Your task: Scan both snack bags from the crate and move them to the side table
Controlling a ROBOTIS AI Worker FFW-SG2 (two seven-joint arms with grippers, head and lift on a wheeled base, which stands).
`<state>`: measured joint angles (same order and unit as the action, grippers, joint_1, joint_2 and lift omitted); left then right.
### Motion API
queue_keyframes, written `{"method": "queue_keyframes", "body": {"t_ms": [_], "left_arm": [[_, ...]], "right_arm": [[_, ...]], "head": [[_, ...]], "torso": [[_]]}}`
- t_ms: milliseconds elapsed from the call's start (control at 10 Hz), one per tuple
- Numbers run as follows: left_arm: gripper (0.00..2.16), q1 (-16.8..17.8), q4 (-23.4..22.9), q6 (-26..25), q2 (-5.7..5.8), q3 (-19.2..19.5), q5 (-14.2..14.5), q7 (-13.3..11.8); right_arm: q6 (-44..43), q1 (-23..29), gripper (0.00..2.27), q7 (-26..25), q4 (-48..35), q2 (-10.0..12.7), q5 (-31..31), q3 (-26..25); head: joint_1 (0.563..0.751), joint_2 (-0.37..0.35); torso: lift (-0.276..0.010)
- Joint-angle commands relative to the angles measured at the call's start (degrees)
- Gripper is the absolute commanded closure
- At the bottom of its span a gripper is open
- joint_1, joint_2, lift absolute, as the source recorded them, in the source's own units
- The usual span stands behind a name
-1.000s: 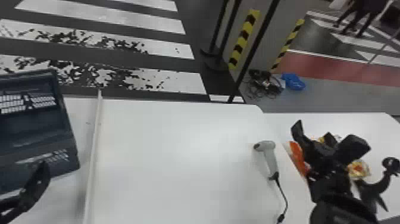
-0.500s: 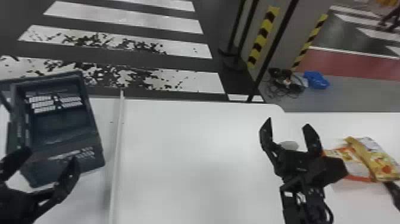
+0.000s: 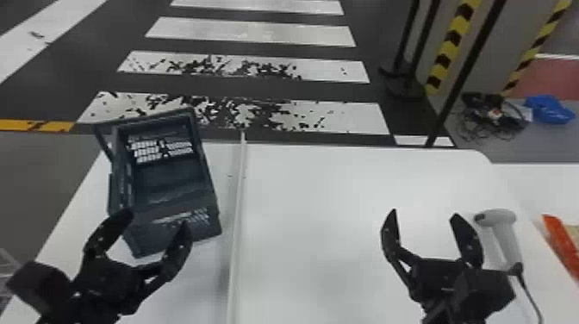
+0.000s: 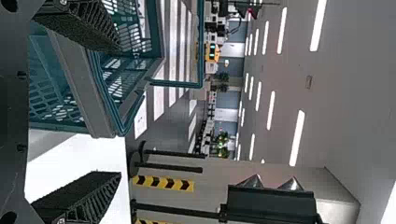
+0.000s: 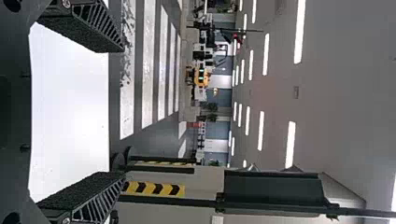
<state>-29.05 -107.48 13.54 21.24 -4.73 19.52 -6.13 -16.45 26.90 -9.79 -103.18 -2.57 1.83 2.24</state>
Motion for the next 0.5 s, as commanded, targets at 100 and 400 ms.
{"method": "queue_keyframes", "body": {"t_ms": [100,400], "left_arm": [[0.03,-0.6,0.0,1.3,-0.15,0.3,-0.1,0.5],[0.03,-1.3,0.4,1.4,-0.76,1.2,0.0,0.7]], "right_arm": [[-0.1,2.5,0.05,-0.4,-0.1,1.7,2.3,0.5],[-0.8,4.6,0.05,-0.4,-0.2,1.7,2.3,0.1]], "head": [[0.695,-0.022],[0.695,-0.005]], "torso": [[-0.099],[-0.099]]}}
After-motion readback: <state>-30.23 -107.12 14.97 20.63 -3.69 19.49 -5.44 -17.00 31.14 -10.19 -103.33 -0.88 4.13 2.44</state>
